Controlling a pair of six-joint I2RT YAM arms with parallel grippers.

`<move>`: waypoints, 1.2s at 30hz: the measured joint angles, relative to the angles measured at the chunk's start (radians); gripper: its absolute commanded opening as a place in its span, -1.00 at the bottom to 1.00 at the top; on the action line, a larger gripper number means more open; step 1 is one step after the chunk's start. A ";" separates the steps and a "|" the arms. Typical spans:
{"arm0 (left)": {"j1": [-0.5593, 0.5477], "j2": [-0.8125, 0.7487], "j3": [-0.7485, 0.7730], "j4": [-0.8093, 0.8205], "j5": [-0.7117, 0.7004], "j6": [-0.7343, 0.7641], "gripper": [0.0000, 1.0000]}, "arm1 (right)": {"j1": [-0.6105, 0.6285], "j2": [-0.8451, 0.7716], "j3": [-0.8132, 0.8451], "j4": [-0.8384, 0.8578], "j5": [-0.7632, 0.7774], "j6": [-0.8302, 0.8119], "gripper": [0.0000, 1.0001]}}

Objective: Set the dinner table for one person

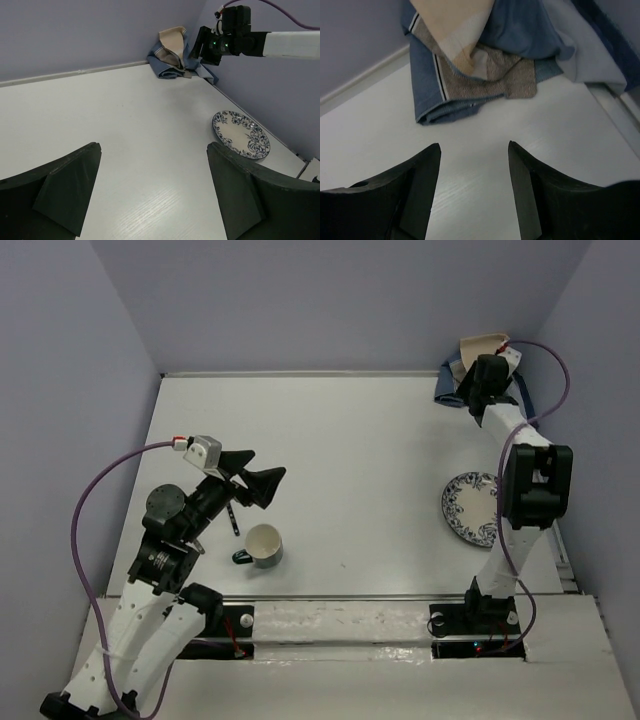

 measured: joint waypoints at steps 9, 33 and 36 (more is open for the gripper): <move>-0.027 0.026 0.000 -0.009 -0.042 0.018 0.96 | -0.038 0.360 0.465 -0.018 -0.012 -0.198 0.43; 0.018 0.080 0.000 -0.006 -0.051 0.020 0.97 | 0.048 0.283 0.340 0.049 -0.139 -0.349 -1.00; 0.027 0.086 0.000 -0.004 -0.053 0.014 0.97 | 0.141 0.135 0.243 0.075 -0.262 -0.346 -1.00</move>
